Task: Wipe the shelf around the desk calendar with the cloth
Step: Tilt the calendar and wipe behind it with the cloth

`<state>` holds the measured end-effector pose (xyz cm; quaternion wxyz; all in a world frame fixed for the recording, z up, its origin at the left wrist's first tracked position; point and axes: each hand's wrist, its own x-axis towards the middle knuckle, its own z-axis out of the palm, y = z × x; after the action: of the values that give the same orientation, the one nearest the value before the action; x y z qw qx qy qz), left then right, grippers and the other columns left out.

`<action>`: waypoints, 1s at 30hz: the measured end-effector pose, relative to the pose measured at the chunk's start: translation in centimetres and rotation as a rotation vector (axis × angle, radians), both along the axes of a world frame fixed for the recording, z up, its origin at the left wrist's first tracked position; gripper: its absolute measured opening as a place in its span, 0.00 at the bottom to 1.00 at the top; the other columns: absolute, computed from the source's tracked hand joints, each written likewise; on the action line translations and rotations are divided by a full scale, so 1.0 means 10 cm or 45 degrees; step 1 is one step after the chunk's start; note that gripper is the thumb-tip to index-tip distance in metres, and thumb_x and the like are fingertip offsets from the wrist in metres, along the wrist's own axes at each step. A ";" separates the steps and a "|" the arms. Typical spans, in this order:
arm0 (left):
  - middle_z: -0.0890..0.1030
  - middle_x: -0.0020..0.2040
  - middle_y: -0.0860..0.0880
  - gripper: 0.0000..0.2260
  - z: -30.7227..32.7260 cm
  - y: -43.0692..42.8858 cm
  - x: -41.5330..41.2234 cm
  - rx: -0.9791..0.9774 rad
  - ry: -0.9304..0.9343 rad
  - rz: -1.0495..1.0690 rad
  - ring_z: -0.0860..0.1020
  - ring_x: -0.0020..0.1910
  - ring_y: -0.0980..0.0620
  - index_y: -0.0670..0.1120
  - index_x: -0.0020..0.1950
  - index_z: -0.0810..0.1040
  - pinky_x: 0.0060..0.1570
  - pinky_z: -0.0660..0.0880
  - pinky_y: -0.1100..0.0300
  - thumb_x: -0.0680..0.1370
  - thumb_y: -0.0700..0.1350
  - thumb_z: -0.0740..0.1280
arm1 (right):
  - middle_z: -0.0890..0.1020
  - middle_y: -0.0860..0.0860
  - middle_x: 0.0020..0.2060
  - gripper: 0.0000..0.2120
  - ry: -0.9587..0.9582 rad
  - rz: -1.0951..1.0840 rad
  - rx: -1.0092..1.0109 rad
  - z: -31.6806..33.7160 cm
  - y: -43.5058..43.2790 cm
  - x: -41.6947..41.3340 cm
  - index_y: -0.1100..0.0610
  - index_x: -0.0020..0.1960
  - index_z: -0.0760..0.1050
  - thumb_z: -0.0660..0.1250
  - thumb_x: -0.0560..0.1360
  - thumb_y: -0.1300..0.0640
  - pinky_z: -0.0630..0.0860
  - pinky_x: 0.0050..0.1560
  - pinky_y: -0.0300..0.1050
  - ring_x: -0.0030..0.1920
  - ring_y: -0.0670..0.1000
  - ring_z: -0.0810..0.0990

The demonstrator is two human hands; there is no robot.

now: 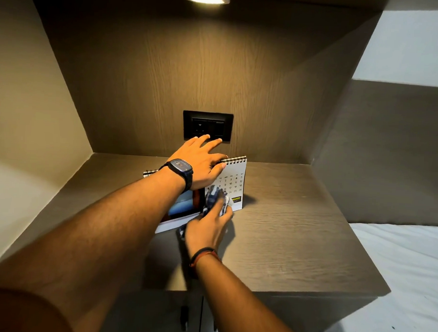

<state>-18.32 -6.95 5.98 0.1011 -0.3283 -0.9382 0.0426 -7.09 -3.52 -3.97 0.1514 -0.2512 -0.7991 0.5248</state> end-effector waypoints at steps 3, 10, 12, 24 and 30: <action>0.56 0.78 0.48 0.24 0.00 0.00 0.00 0.006 -0.003 0.002 0.51 0.75 0.44 0.57 0.73 0.62 0.72 0.51 0.45 0.79 0.61 0.44 | 0.53 0.58 0.75 0.39 0.052 -0.042 -0.087 0.12 0.03 -0.08 0.51 0.77 0.52 0.62 0.72 0.70 0.69 0.67 0.50 0.69 0.58 0.68; 0.54 0.78 0.49 0.24 -0.01 0.00 0.00 0.011 -0.016 -0.001 0.50 0.76 0.44 0.59 0.75 0.54 0.73 0.50 0.45 0.79 0.61 0.43 | 0.54 0.56 0.75 0.38 0.039 0.042 0.077 0.02 0.01 0.01 0.51 0.76 0.52 0.63 0.72 0.69 0.69 0.68 0.51 0.69 0.58 0.68; 0.53 0.78 0.49 0.24 -0.02 0.00 0.00 0.002 -0.011 -0.003 0.49 0.76 0.44 0.59 0.75 0.51 0.73 0.49 0.45 0.79 0.60 0.43 | 0.53 0.56 0.76 0.39 0.073 0.004 0.014 0.10 0.05 -0.04 0.50 0.77 0.51 0.62 0.72 0.70 0.69 0.68 0.52 0.70 0.59 0.67; 0.50 0.78 0.49 0.24 -0.02 -0.01 -0.03 -0.024 -0.021 -0.001 0.46 0.76 0.44 0.60 0.75 0.48 0.73 0.48 0.44 0.79 0.60 0.43 | 0.56 0.57 0.75 0.34 0.019 -0.003 0.048 0.06 -0.01 0.00 0.52 0.75 0.58 0.62 0.72 0.68 0.68 0.71 0.53 0.70 0.59 0.67; 0.50 0.78 0.49 0.24 -0.02 0.00 -0.03 -0.015 -0.021 0.003 0.46 0.76 0.44 0.60 0.75 0.48 0.74 0.48 0.44 0.79 0.60 0.43 | 0.53 0.56 0.76 0.37 0.064 -0.041 -0.005 0.15 0.02 -0.11 0.49 0.76 0.54 0.63 0.72 0.68 0.69 0.67 0.51 0.70 0.59 0.67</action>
<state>-18.67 -6.93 5.77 0.0914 -0.3282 -0.9391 0.0457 -8.22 -3.36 -2.49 0.1794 -0.2510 -0.7898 0.5301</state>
